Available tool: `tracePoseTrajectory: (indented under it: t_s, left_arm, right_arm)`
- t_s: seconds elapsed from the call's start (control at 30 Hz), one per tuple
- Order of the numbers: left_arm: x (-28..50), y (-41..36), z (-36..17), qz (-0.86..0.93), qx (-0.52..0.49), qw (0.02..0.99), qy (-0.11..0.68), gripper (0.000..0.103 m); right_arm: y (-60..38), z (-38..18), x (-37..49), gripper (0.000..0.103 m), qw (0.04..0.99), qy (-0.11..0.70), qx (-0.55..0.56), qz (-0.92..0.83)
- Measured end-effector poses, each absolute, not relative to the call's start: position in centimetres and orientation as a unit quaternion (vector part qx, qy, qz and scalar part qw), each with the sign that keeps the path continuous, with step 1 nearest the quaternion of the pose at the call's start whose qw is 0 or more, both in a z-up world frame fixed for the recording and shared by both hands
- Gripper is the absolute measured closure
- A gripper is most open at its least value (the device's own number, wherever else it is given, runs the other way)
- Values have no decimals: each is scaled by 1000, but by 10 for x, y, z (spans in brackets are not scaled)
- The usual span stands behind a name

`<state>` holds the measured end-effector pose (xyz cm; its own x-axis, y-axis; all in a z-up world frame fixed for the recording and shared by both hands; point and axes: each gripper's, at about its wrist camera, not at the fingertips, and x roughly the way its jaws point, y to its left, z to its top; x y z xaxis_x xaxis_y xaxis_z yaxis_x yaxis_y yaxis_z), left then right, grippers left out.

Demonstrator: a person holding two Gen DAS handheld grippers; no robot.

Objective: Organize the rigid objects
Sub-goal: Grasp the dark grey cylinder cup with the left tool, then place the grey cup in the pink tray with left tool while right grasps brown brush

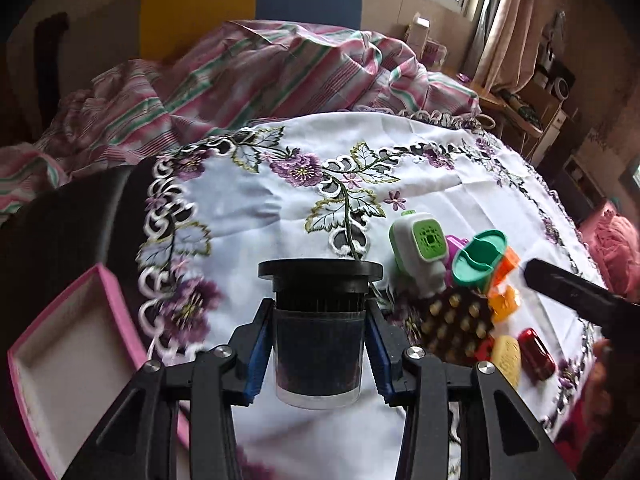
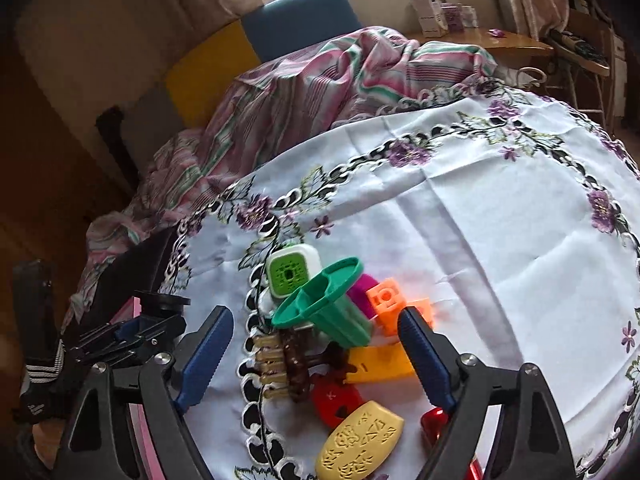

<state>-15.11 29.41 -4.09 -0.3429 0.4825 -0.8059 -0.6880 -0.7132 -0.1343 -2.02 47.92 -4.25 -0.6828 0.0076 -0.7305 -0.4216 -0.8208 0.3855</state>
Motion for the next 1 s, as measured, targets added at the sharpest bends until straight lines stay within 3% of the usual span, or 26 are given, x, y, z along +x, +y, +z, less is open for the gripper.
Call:
tracePoseTrajectory:
  t_s: [0.13,0.7,0.77,1.0]
  left_arm:
    - [-133,266,-33,819,-440,355,96,59]
    - [-82,150,-26,849,-431,303,25,59]
    - [-79,132,-25,854,-431,290,14,59]
    - [-60,74,-26,869,-428,248,-11,59]
  right_arm:
    - [458,-50,-31,23,78,241,-408,877]
    - [434,-89,-58,56,96,159,-487,854]
    - [433,-91,-58,64,99,156,-487,854]
    - [429,-88,-56,67,103,149,-487,855]
